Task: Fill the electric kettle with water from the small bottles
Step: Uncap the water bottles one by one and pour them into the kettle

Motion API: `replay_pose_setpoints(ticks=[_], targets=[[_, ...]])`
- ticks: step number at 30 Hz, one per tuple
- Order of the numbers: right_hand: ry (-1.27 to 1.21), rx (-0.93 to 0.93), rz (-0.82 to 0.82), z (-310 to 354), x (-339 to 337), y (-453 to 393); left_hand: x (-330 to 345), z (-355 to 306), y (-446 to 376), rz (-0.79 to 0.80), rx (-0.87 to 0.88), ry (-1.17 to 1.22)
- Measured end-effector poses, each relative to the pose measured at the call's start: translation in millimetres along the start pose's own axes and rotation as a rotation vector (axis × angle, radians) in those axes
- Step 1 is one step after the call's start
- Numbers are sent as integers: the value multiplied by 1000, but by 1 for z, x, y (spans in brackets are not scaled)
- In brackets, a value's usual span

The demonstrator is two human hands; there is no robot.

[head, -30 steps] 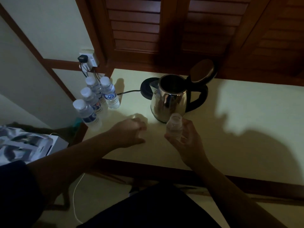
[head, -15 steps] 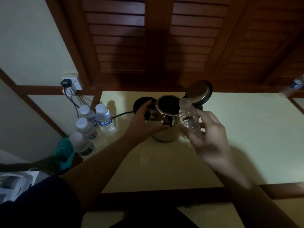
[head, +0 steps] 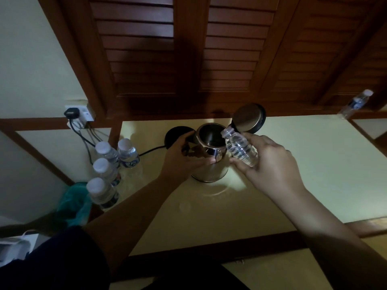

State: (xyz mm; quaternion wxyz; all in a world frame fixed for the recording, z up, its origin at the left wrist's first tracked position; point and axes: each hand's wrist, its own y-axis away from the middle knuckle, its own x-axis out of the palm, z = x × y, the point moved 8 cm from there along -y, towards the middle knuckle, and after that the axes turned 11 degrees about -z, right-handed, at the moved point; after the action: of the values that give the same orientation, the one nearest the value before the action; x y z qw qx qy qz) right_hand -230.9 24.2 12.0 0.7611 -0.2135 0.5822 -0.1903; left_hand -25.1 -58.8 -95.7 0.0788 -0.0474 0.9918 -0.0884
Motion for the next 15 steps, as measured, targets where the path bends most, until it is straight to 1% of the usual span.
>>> replay_pose_setpoints(ticks=[6, 10, 15], targets=[[89, -64, 16, 7, -3, -3, -7, -6, 6, -90, 75, -28], [147, -86, 50, 9, -3, -5, -12, -11, 7, -107, 139, -95], [183, -87, 101, 13, -3, -7, -13, -11, 6, -89, 140, -98]])
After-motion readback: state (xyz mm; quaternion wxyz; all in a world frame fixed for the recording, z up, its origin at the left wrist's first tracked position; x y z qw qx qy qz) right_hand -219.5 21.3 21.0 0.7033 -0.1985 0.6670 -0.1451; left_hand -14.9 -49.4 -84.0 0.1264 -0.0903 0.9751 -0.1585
